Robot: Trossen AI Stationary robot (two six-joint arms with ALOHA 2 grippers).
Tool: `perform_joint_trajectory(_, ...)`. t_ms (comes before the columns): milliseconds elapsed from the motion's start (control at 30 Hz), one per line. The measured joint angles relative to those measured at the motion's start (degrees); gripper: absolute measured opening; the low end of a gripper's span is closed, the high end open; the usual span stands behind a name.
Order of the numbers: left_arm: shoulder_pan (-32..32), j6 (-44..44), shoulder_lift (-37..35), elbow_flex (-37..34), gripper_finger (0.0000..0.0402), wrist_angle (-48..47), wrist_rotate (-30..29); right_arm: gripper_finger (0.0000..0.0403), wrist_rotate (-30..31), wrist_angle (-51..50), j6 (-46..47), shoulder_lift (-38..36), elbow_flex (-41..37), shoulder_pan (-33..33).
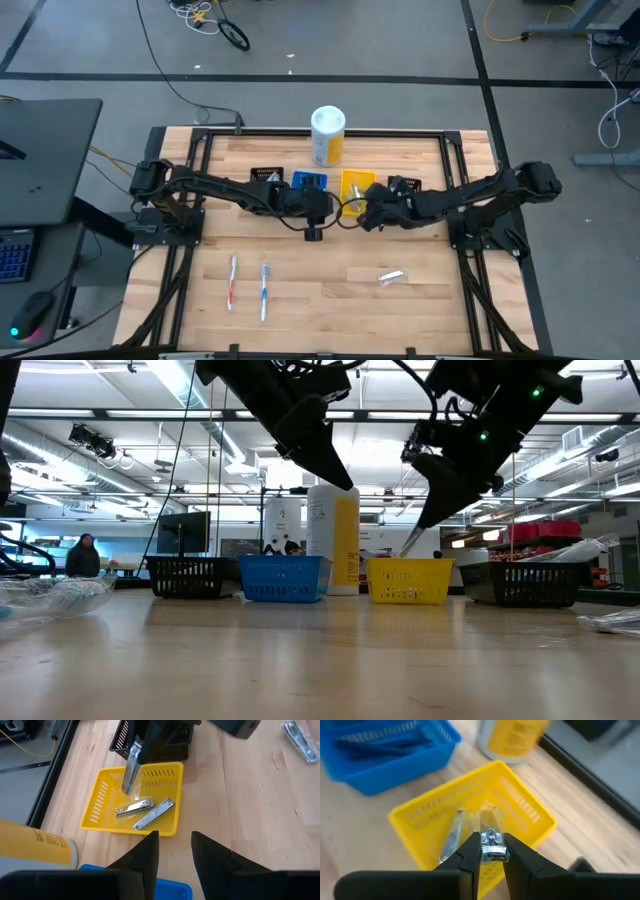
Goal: Pick & Place Travel size toiletries
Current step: Put the nail cutter into the yellow bin, then put the blue toothbrush into the right black bin
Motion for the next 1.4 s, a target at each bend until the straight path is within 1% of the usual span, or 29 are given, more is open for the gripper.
perform_joint_trajectory(67,-0.02,-0.02,0.0,0.0,0.0119,0.04,0.0,0.0068,-0.06,0.17,0.74,0.47,0.0,-0.65)
perform_joint_trajectory(133,-0.02,0.09,0.0,0.0,0.0117,0.16,0.0,0.0078,-0.03,2.25,-1.48,1.21,0.0,-1.38)
perform_joint_trajectory(233,-0.02,-0.6,0.0,0.0,0.0117,0.04,0.02,0.0101,-0.12,4.71,-5.64,2.95,0.0,-3.01)
perform_joint_trajectory(400,-0.02,-2.16,0.0,0.0,0.0116,-0.09,0.03,0.0137,-0.45,4.76,-6.19,5.83,0.0,-6.41)
perform_joint_trajectory(500,-0.02,-2.19,0.0,0.0,0.0116,-0.06,0.02,0.0151,-4.28,6.55,-6.64,6.01,0.0,-7.63)
perform_joint_trajectory(567,-0.02,-2.16,0.0,0.0,0.0116,-0.06,0.04,0.0156,-6.79,8.69,-8.82,5.38,-0.01,-7.51)
perform_joint_trajectory(700,-0.04,-2.1,0.0,0.0,0.0116,-0.03,0.15,0.0159,-9.91,14.94,-16.12,3.96,-0.02,-5.95)
perform_joint_trajectory(767,-0.04,-2.1,0.0,0.0,0.0116,-0.04,0.15,0.016,-13.0,17.6,-18.87,3.66,0.0,-5.14)
perform_joint_trajectory(833,-0.07,-2.1,0.0,0.0,0.0116,-0.29,0.15,0.016,-17.38,17.85,-20.24,3.27,0.0,-4.24)
perform_joint_trajectory(900,-0.17,-2.17,0.0,0.0,0.0116,-1.2,0.37,0.016,-23.14,17.25,-21.0,3.27,0.0,-3.17)
perform_joint_trajectory(1000,-0.17,-3.88,0.0,0.0,0.0116,-2.87,1.34,0.016,-31.77,14.33,-21.2,3.27,0.0,-0.97)
perform_joint_trajectory(1067,-0.17,-5.73,0.0,0.0,0.0116,-4.02,2.72,0.016,-35.58,11.22,-21.0,3.27,0.0,0.92)
perform_joint_trajectory(1200,-0.37,-9.62,0.0,0.0,0.0116,-6.92,5.04,0.016,-37.2,7.4,-19.73,3.27,0.0,5.1)
perform_joint_trajectory(1333,-1.37,-14.01,0.0,0.0,0.0116,-12.06,6.65,0.016,-37.26,7.26,-17.56,3.29,0.0,8.43)
perform_joint_trajectory(1400,-2.38,-17.71,0.0,0.0,0.0116,-15.71,6.92,0.016,-37.24,7.39,-16.35,3.29,0.0,9.78)
